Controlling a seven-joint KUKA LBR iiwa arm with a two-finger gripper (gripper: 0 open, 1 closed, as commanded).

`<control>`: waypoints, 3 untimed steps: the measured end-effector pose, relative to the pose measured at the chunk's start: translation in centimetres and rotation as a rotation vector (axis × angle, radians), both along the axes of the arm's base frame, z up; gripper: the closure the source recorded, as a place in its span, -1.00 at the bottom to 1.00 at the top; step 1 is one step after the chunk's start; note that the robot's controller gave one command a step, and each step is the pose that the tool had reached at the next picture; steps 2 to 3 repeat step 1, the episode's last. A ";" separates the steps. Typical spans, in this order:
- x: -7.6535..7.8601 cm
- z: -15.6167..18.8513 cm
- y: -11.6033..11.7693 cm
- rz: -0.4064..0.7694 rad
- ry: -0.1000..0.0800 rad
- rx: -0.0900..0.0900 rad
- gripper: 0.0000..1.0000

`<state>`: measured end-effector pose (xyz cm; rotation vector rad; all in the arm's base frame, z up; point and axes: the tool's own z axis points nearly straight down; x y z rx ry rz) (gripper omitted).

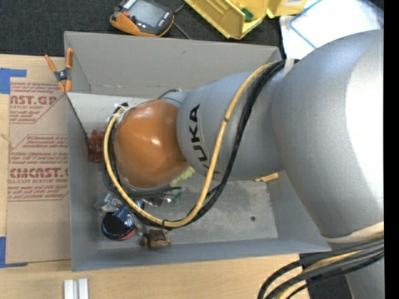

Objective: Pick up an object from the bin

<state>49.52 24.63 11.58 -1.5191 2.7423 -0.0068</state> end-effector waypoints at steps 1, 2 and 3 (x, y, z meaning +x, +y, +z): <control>0.0 1.7 0.0 0.000 0.000 0.000 1.00; 0.0 1.7 0.0 0.000 0.000 0.000 1.00; 0.0 1.7 0.0 0.000 0.000 0.000 1.00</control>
Offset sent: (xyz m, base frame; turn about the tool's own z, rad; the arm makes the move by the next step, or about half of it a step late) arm 0.0002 0.0001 0.0819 0.0001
